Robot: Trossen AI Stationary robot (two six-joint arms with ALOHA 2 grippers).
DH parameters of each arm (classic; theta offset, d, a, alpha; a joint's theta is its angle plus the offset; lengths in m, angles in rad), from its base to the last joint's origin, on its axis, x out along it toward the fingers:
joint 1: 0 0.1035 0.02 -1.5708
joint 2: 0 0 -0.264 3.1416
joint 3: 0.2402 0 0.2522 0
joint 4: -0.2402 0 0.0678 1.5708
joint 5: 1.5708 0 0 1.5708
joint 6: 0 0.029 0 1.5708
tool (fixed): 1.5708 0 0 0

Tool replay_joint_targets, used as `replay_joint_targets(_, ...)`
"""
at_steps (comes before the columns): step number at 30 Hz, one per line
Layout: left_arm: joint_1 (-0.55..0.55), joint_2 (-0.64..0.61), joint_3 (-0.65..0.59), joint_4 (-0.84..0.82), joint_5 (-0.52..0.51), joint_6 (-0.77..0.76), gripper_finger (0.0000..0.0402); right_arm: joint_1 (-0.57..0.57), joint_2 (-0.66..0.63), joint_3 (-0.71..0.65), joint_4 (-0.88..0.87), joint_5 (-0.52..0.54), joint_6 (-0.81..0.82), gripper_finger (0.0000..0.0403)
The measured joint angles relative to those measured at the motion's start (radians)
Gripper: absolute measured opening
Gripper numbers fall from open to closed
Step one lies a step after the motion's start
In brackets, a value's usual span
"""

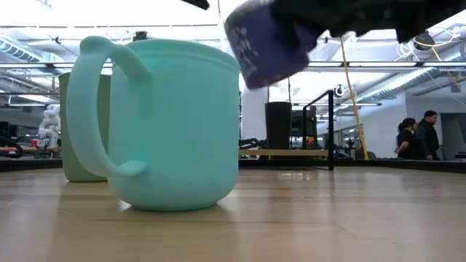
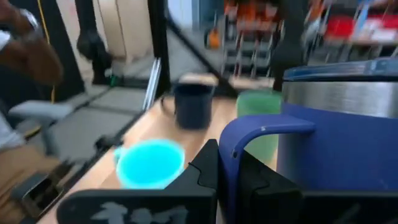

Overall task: Stack small to large cups/mugs on shelf
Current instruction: Put the purple mug on the shelf

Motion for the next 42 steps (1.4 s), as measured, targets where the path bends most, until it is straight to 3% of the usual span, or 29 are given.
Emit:
replay_joint_targets(5, -0.003, -0.143, -0.167, 0.077, -0.057, -0.04, 0.0278, -0.036, 0.127, 0.002, 0.291, 0.087, -0.063, 0.0002)
replay_joint_targets(8, -0.003, -0.228, -0.254, 0.137, -0.083, -0.039, 0.0274, -0.063, 0.213, 0.046, 0.371, 0.137, -0.081, 0.0002)
replay_joint_targets(17, -0.005, -0.369, -0.402, 0.264, -0.081, -0.013, 0.0273, -0.131, 0.407, 0.307, 0.283, 0.161, -0.078, 0.0002)
replay_joint_targets(23, -0.006, -0.415, -0.484, 0.285, -0.087, -0.027, 0.0273, -0.146, 0.49, 0.418, 0.234, 0.31, -0.081, 0.0002)
replay_joint_targets(42, -0.075, -0.506, -0.52, 0.373, -0.161, 0.011, 0.0273, -0.206, 0.567, 0.426, 0.271, 0.418, 0.017, 0.0002)
